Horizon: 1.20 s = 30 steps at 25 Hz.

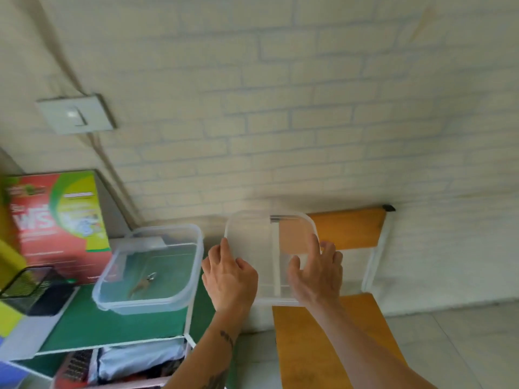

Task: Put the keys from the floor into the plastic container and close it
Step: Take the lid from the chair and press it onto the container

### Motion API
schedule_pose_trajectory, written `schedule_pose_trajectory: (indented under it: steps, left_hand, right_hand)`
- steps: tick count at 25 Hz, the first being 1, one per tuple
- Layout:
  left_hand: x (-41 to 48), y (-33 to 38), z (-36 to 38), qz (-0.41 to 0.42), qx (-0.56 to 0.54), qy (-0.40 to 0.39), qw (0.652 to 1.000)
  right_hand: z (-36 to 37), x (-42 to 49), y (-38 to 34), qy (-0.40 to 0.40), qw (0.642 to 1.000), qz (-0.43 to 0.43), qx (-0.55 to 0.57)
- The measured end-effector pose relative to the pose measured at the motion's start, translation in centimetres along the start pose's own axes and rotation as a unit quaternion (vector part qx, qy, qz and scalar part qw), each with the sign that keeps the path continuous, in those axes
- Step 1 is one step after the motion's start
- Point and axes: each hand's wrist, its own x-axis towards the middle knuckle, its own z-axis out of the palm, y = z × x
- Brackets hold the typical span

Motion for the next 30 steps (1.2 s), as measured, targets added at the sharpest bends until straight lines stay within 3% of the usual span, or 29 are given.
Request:
schedule_pose_trajectory:
  steps: [6, 13, 20, 30]
  left_hand:
    - [6.4, -4.8, -7.1, -0.007, 0.049, 0.016, 0.999]
    - [13.0, -15.5, -13.3, -0.033, 0.063, -0.004, 0.997]
    - [15.1, -21.1, -13.8, -0.034, 0.052, -0.075, 0.995]
    - [15.7, -22.6, -13.3, -0.033, 0.026, -0.137, 0.990]
  right_hand:
    - [2.9, -0.4, -9.6, -0.004, 0.998, -0.062, -0.016]
    - [9.9, -3.3, -20.3, -0.080, 0.991, -0.095, -0.039]
    - [13.8, -5.7, -23.3, -0.132, 0.986, -0.063, -0.075]
    - [14.2, -5.3, -23.4, -0.159, 0.978, -0.063, -0.120]
